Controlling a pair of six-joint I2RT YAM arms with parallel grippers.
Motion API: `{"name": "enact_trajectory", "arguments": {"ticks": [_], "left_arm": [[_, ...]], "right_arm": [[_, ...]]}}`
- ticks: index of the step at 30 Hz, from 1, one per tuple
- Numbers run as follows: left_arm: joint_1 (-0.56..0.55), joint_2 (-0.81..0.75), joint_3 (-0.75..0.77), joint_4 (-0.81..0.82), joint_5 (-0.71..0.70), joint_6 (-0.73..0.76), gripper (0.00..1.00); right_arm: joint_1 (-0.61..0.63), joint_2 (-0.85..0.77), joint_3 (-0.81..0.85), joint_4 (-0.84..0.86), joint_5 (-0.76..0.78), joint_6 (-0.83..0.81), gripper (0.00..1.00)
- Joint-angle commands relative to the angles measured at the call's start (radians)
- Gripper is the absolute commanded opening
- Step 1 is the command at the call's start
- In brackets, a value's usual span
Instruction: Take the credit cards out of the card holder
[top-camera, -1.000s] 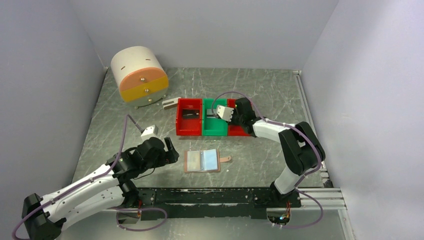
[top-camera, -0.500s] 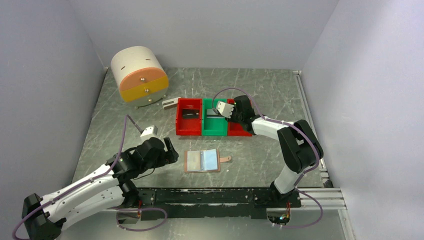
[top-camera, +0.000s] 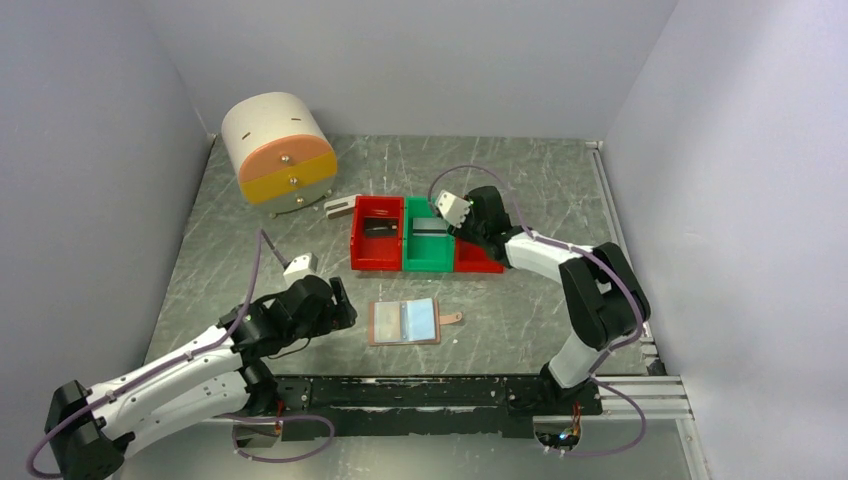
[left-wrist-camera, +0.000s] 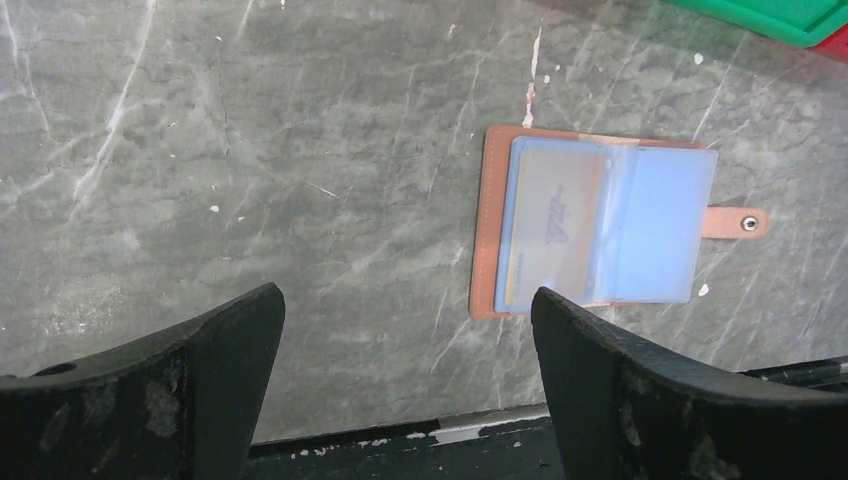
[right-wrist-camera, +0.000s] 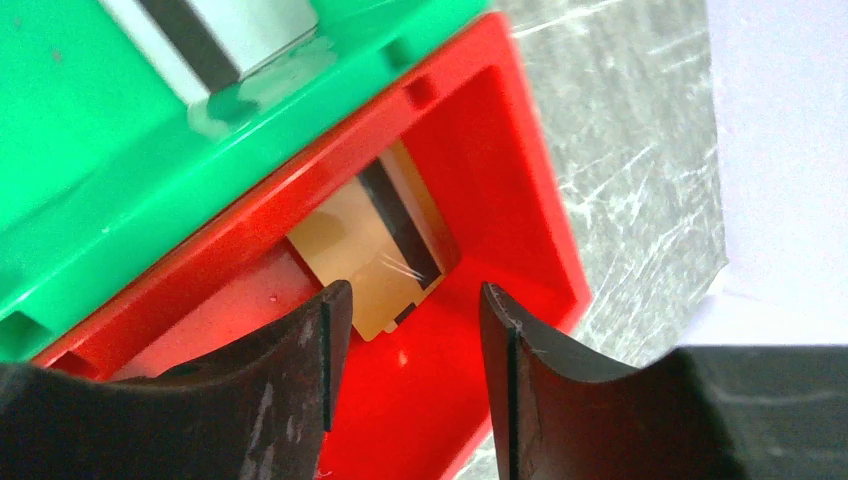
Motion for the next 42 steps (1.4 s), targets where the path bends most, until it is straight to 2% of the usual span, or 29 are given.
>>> {"name": "enact_trajectory", "arguments": {"ticks": [1, 4, 6, 7, 8, 10, 14, 16, 20, 22, 32, 42], "left_arm": [[-0.005, 0.015, 0.003, 0.012, -0.004, 0.0, 0.98], [-0.005, 0.017, 0.001, 0.02, 0.002, 0.001, 0.98], [-0.005, 0.014, 0.0, 0.022, 0.001, 0.001, 0.98], [-0.005, 0.012, 0.001, 0.022, 0.0, 0.0, 0.98], [-0.006, 0.01, 0.0, 0.022, -0.001, 0.0, 0.98], [-0.005, 0.006, 0.002, 0.019, -0.003, -0.002, 0.98], [-0.005, -0.001, -0.001, 0.023, -0.001, -0.001, 0.98], [-0.005, 0.001, 0.0, 0.024, 0.0, -0.002, 0.98], [-0.005, 0.011, 0.005, 0.033, 0.006, 0.002, 0.98], [-0.005, 0.019, 0.006, 0.038, 0.009, 0.004, 0.97], [-0.005, 0.027, 0.018, 0.017, 0.006, -0.006, 0.97], [-0.005, 0.022, 0.01, 0.012, 0.008, -0.008, 0.97]], "right_arm": [[-0.005, -0.126, -0.008, 0.101, 0.02, 0.259, 0.54], [-0.005, -0.212, -0.027, 0.119, 0.014, 0.461, 0.59], [-0.005, -0.264, -0.038, 0.127, 0.071, 0.648, 0.58], [-0.005, -0.28, -0.02, 0.059, 0.15, 0.781, 0.56], [-0.01, -0.29, 0.007, -0.03, 0.166, 0.905, 0.55], [-0.029, -0.293, 0.035, -0.138, 0.067, 0.993, 0.55], [-0.032, -0.32, -0.028, -0.153, -0.03, 1.189, 0.35], [-0.031, -0.319, -0.052, -0.159, -0.06, 1.241, 0.3], [-0.031, -0.24, -0.052, -0.191, -0.091, 1.287, 0.15], [-0.03, -0.199, -0.049, -0.188, -0.097, 1.295, 0.12], [-0.031, -0.01, 0.055, -0.227, 0.013, 1.275, 0.13], [-0.03, 0.075, 0.085, -0.182, 0.085, 1.266, 0.15]]}}
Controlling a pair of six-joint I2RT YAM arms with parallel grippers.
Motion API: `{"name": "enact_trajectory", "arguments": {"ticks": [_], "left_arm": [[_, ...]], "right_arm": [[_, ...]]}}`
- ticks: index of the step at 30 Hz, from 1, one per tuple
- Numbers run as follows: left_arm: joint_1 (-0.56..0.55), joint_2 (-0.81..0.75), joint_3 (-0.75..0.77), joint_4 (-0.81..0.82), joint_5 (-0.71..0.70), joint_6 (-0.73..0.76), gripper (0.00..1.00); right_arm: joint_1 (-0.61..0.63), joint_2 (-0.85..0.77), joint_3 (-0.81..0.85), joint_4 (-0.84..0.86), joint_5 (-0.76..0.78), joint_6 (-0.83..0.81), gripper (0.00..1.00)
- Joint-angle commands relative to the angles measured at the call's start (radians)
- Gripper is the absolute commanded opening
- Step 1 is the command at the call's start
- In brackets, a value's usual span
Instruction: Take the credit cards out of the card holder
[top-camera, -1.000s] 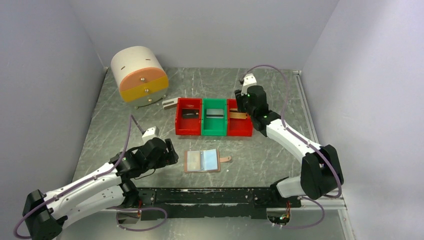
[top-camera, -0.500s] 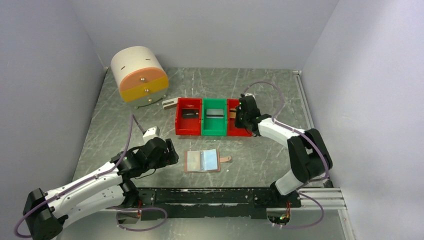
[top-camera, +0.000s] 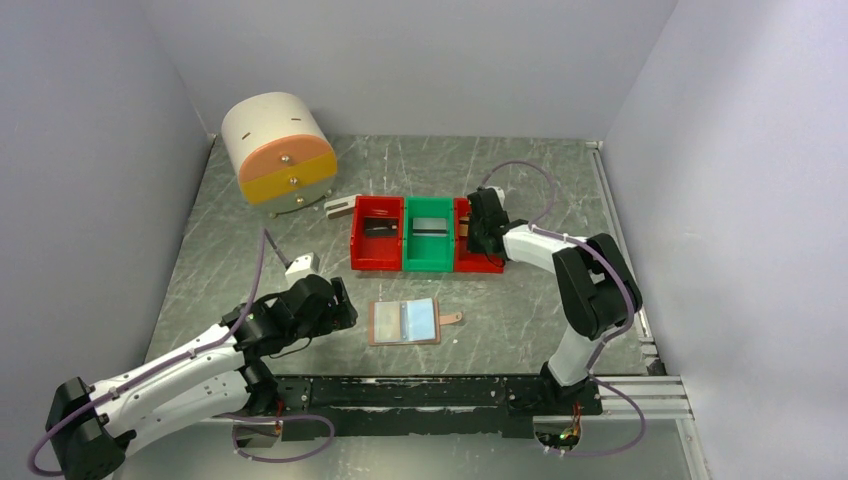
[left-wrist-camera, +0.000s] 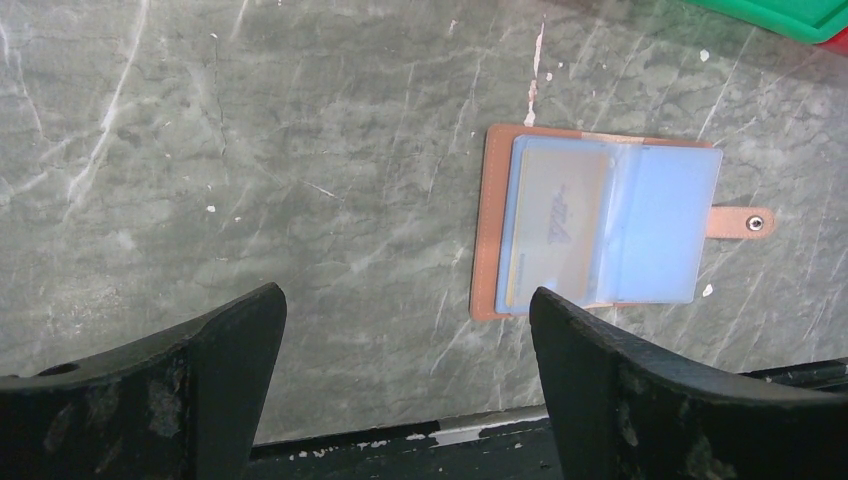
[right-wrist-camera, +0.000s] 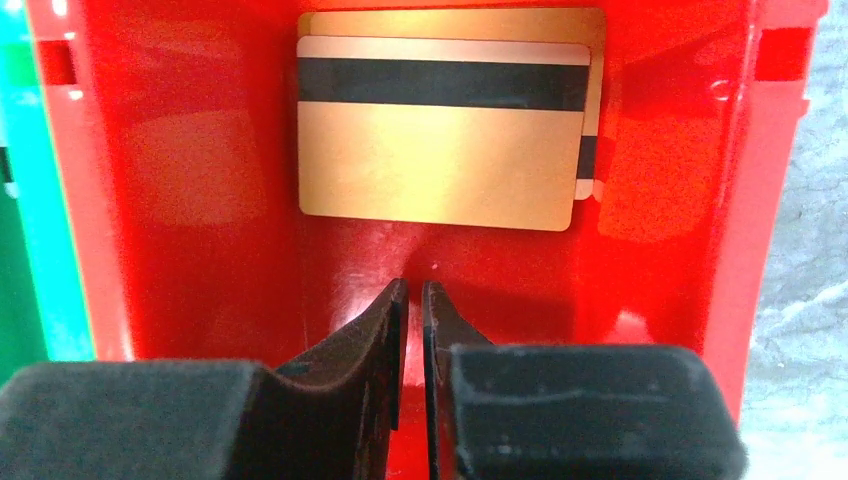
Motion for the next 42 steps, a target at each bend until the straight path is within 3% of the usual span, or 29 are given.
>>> {"name": "enact_trajectory", "arguments": {"ticks": [1, 15, 32, 35, 38, 42], "left_arm": [[-0.005, -0.003, 0.009, 0.0, 0.003, -0.01, 0.97], [-0.005, 0.027, 0.004, 0.023, 0.008, -0.007, 0.96], [-0.004, 0.032, 0.007, 0.01, 0.006, -0.011, 0.96], [-0.005, 0.033, 0.007, 0.016, 0.01, -0.009, 0.96], [-0.005, 0.032, 0.007, 0.021, 0.01, -0.007, 0.96], [-0.005, 0.027, 0.014, 0.023, 0.006, -0.013, 0.97]], "right_arm": [[-0.002, 0.041, 0.035, 0.021, 0.054, -0.003, 0.16], [-0.003, 0.047, -0.022, 0.159, 0.119, -0.017, 0.17], [-0.001, 0.014, 0.007, 0.097, 0.118, -0.03, 0.2], [-0.001, -0.082, -0.031, 0.11, 0.05, -0.036, 0.26], [-0.002, -0.183, -0.063, 0.115, -0.016, -0.034, 0.39], [-0.002, -0.287, -0.1, 0.081, -0.05, 0.0, 0.46]]}}
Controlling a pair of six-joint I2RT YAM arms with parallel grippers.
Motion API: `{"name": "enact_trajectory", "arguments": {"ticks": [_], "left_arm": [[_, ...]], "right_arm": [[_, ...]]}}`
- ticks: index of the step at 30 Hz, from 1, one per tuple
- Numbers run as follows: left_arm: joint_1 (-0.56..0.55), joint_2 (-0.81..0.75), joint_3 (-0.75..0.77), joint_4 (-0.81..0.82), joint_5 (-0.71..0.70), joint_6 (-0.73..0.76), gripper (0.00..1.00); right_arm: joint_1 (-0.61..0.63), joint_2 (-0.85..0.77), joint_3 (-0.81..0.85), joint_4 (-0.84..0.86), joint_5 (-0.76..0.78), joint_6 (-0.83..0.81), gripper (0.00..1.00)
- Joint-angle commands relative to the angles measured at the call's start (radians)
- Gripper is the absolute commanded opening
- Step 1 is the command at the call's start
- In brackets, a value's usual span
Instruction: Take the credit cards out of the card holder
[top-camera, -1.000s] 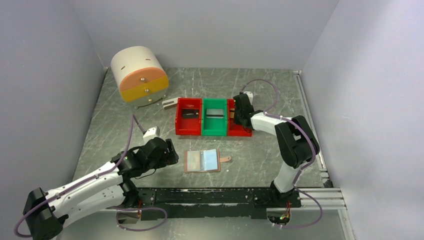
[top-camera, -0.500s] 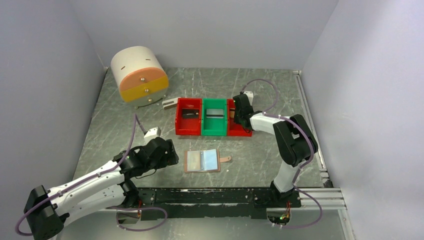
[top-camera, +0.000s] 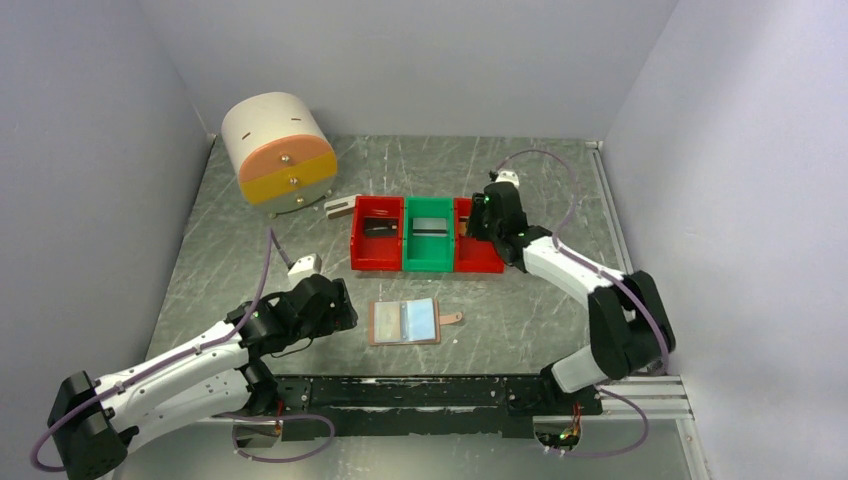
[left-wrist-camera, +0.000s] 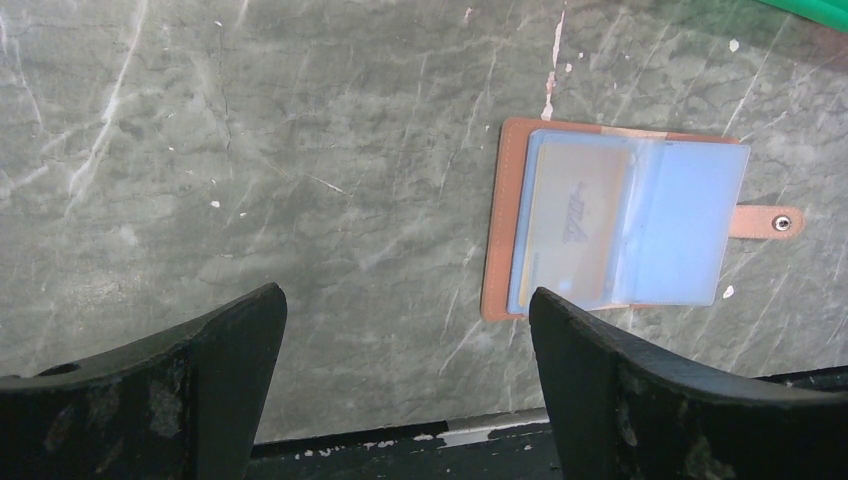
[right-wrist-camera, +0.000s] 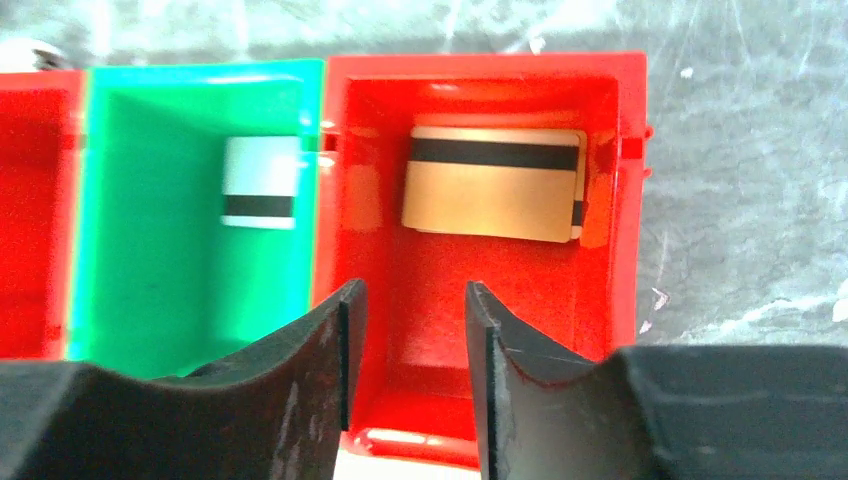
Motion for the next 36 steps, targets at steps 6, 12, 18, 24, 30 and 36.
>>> {"name": "enact_trajectory", "arguments": {"ticks": [6, 12, 18, 24, 30, 36], "left_arm": [[-0.005, -0.04, 0.055, -0.038, -0.025, 0.001, 0.99], [-0.003, -0.058, 0.151, -0.094, -0.102, 0.024, 0.99], [-0.004, -0.004, 0.209, -0.098, -0.119, 0.043, 0.99], [-0.003, 0.008, 0.182, -0.073, -0.119, 0.021, 0.99], [-0.003, 0.001, 0.157, -0.059, -0.098, -0.005, 0.99], [-0.003, -0.009, 0.124, -0.067, -0.103, -0.063, 0.99]], "right_arm": [[-0.002, -0.257, -0.106, -0.101, 0.0, 0.118, 0.88], [-0.004, -0.487, -0.257, -0.101, 0.166, 0.263, 1.0], [-0.004, -0.688, -0.416, 0.001, -0.125, 0.308, 0.98], [0.139, -0.673, -0.477, -0.007, -0.176, 0.437, 0.9], [0.547, -0.522, -0.34, -0.169, 0.211, 0.503, 0.88], [0.755, -0.296, -0.195, -0.259, 0.337, 0.513, 0.83]]}}
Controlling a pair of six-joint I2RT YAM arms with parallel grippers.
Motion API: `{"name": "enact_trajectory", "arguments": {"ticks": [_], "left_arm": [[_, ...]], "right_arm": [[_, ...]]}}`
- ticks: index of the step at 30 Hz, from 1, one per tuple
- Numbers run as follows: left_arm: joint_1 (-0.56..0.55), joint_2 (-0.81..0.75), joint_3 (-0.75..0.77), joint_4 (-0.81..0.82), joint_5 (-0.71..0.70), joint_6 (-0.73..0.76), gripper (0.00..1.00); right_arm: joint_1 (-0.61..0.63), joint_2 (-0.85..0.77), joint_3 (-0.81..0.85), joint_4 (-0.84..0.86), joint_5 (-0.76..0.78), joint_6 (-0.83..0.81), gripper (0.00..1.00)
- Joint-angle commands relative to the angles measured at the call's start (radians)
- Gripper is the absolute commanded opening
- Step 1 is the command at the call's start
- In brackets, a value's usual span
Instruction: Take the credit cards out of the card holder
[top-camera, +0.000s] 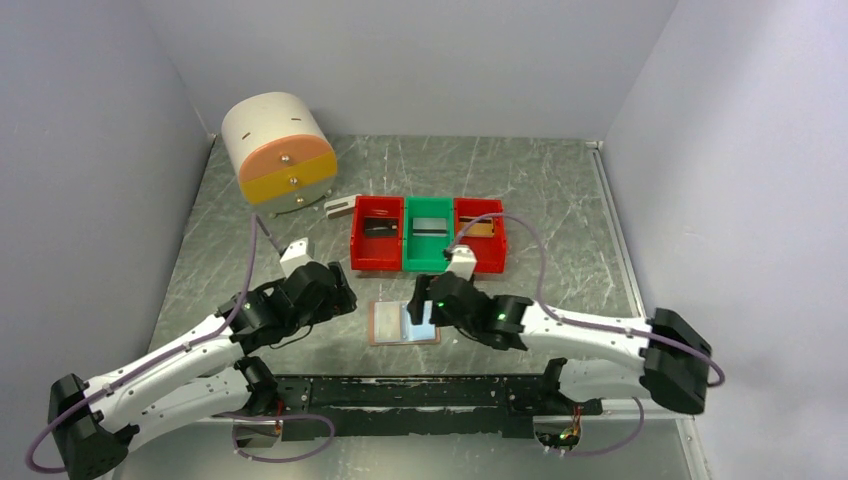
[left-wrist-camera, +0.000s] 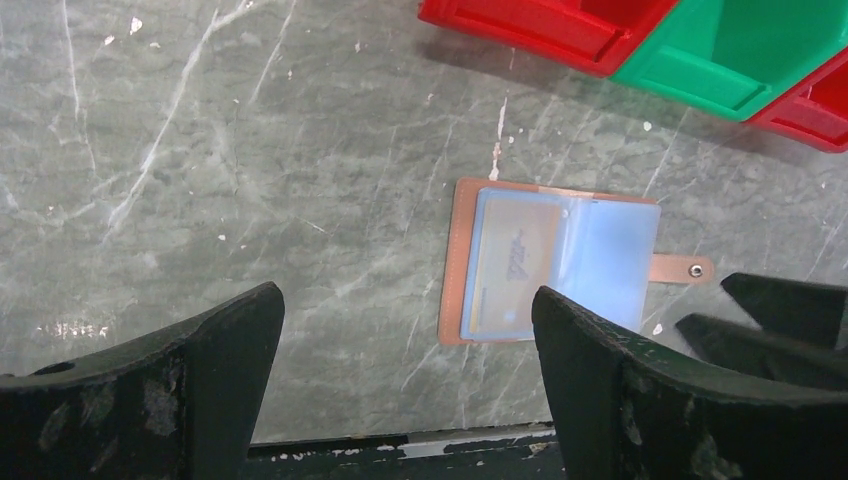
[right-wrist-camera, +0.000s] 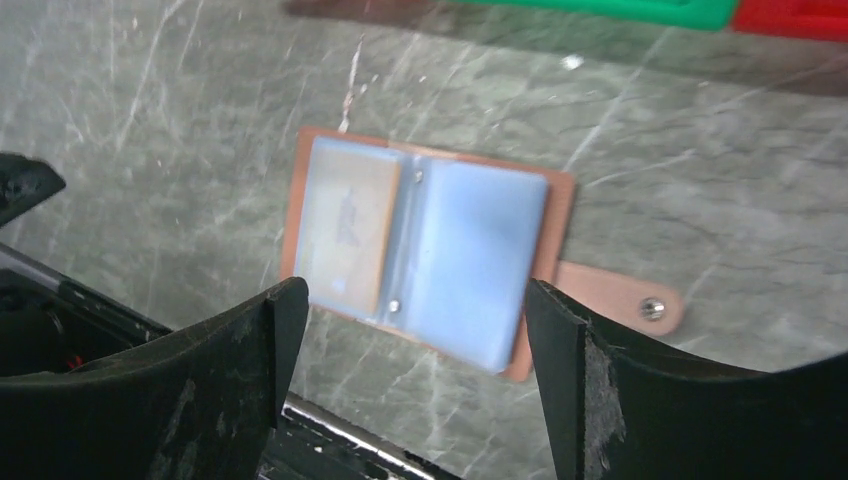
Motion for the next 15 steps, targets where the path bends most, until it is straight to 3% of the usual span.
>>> {"name": "enact_trajectory", "arguments": {"ticks": [1, 15], "left_arm": [[-0.003, -0.025, -0.024, 0.005, -0.014, -0.055, 0.99], [-0.003, -0.095, -0.064, -0.018, -0.039, -0.102, 1.0]], "right_arm": [[0.132, 0.131, 0.089, -0.092, 0.175, 0.046, 0.82], [0.174, 0.406, 0.234, -0.041, 0.145, 0.038, 0.68]]}}
